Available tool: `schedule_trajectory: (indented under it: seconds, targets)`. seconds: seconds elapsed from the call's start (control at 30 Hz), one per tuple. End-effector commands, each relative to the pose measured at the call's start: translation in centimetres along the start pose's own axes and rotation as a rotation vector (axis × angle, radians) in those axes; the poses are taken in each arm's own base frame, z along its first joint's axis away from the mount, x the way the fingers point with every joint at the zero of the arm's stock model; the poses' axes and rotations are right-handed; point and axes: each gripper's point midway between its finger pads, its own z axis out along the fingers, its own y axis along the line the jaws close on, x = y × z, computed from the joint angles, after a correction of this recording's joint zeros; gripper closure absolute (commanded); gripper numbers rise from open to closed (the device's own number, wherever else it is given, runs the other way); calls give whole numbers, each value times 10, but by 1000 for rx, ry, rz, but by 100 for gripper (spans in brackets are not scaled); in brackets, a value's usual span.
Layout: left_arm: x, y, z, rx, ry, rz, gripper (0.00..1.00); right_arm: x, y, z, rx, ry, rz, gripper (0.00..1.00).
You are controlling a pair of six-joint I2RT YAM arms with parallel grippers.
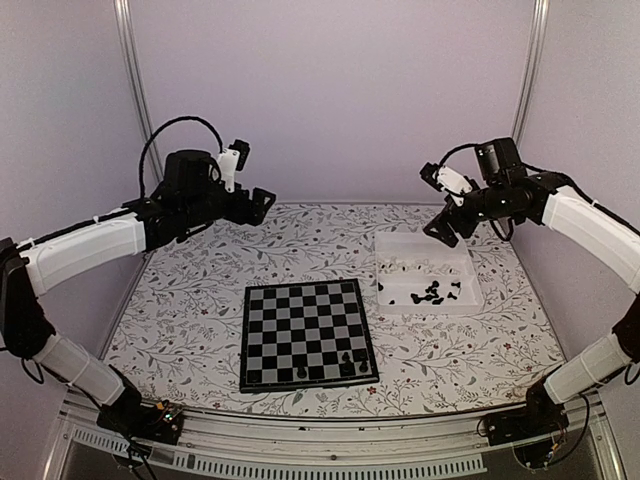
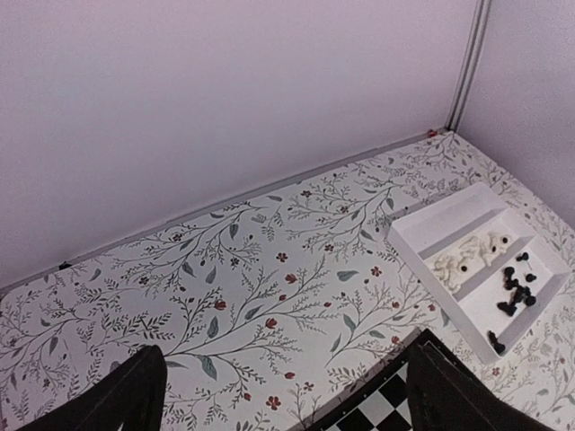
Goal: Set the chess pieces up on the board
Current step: Pick up the chess piece from the storage box.
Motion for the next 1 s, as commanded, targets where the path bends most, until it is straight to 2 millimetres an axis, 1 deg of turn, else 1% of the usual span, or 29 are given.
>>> schedule_trajectory:
  seconds: [0.0, 0.03, 0.07, 0.1, 0.13, 0.17, 0.2, 0.27, 0.33, 0.37, 0.43, 0.47, 0.53, 0.8, 0.9, 0.97]
  targets:
    - [4, -5, 4, 44, 33, 56, 10, 1, -77, -7, 361, 86, 59, 1]
    - [3, -12, 5, 84, 32, 69, 17, 10, -80, 1, 354, 112, 73, 1]
    - [3, -24, 6, 154, 38, 80, 24, 16, -78, 7, 324, 116, 90, 1]
    - [3, -32, 7, 204, 49, 80, 29, 22, -71, 14, 269, 112, 95, 1]
    - [2, -39, 10, 240, 59, 79, 33, 29, -59, 21, 205, 108, 75, 1]
    - [3, -45, 12, 276, 72, 74, 36, 36, -49, 27, 152, 98, 49, 6]
    - [4, -51, 13, 308, 83, 71, 40, 43, -43, 28, 129, 101, 16, 12]
    - [9, -62, 15, 362, 100, 69, 43, 59, -36, 35, 83, 136, 14, 39]
    - [14, -70, 14, 397, 101, 69, 43, 77, -24, 44, 0, 197, 29, 58]
    - [16, -74, 14, 412, 101, 70, 43, 90, -13, 54, -62, 244, 34, 63]
    - [22, -81, 12, 438, 104, 76, 43, 110, 7, 64, -162, 298, 26, 69]
    - [24, -84, 11, 451, 106, 79, 43, 121, 14, 71, -191, 325, 25, 69]
    - [29, -89, 9, 464, 111, 81, 42, 136, 26, 77, -244, 349, 0, 69]
    - [37, -96, 8, 492, 130, 102, 41, 160, 54, 93, -411, 387, -56, 69]
    - [39, -95, 9, 488, 136, 96, 41, 166, 60, 100, -451, 401, -73, 65]
    - [40, -96, 9, 489, 140, 94, 41, 170, 59, 106, -459, 412, -84, 62]
